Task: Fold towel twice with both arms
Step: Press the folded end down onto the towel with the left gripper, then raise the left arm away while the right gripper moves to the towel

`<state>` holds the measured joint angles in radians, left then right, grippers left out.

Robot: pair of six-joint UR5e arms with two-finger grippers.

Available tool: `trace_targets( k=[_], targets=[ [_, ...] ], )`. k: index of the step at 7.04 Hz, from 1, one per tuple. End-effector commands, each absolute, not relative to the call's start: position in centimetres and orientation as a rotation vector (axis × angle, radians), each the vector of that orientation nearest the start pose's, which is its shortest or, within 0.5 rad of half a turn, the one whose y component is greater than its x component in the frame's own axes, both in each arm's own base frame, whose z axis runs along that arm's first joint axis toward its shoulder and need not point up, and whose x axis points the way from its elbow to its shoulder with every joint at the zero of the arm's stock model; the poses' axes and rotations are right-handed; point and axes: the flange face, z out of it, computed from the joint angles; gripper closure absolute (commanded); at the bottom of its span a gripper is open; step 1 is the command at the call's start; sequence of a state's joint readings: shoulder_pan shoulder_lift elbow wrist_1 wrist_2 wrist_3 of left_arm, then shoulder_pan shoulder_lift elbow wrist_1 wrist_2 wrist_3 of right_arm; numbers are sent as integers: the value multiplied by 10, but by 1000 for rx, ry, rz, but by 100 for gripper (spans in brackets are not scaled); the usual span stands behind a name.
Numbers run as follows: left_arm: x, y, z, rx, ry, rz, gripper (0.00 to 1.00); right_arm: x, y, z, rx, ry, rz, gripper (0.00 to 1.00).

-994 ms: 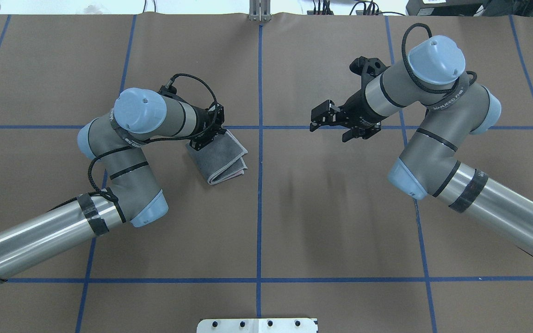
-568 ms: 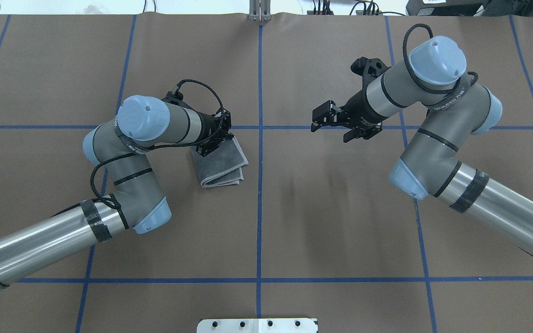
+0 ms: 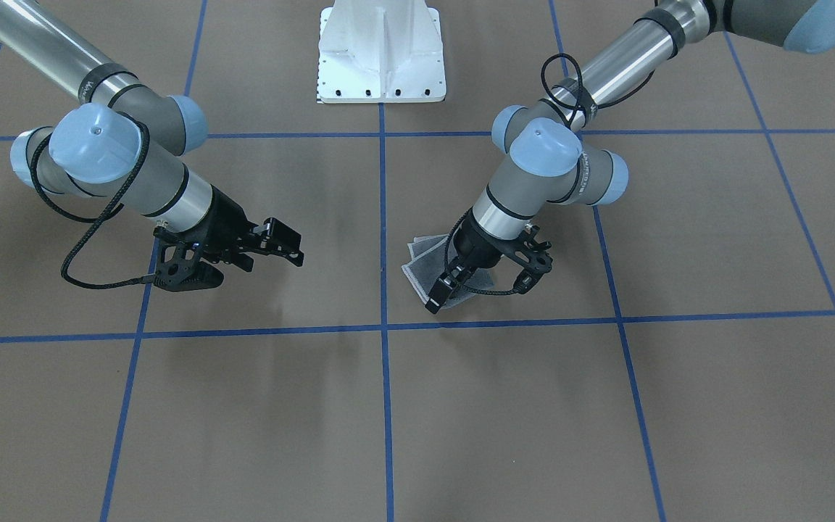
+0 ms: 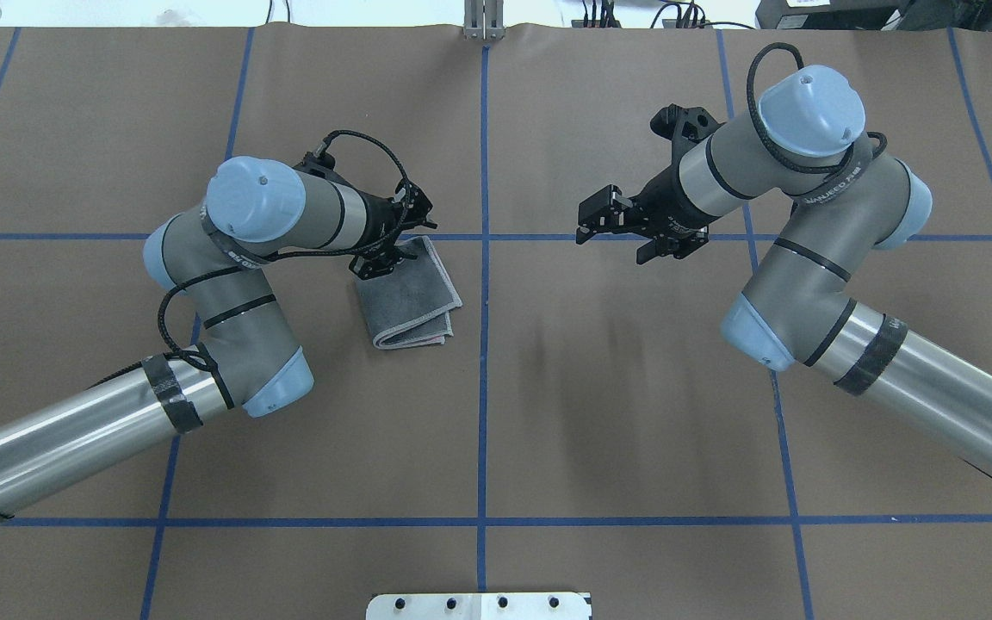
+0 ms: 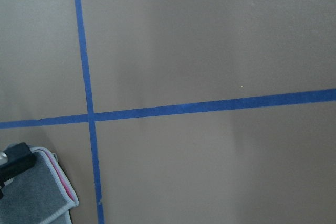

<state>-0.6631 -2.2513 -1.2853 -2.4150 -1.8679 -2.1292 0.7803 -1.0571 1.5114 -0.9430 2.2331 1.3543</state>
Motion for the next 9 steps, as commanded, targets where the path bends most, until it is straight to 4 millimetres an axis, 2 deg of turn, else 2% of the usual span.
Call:
trace_targets(
  k=[1,2,3,4,5,6,7,9],
  targets=[
    [471,-588,273,-251,1297,-849,0,-436,-531,292,-48,-1205,190,0],
    [451,-599,274,-248,1299,-812,0,-455,-539,278,-57,-1204,232,0],
    [441,-606,277,-238,1298,-794,0,-470,-541,267,-44,-1203,256,0],
    [420,-616,277,-251,1303,-780,0,-478,-536,264,-32,-1204,258,0],
    [390,-626,287,-284,1301,-752,0,-498,-523,256,7,-1205,252,1],
    [369,-634,293,-298,1303,-746,0,-524,-506,237,50,-1213,234,1],
    [365,-635,294,-292,1302,-729,0,-544,-490,230,86,-1210,216,1],
    [361,-634,306,-294,1296,-737,0,-568,-467,224,219,-1190,56,1]
  ],
)
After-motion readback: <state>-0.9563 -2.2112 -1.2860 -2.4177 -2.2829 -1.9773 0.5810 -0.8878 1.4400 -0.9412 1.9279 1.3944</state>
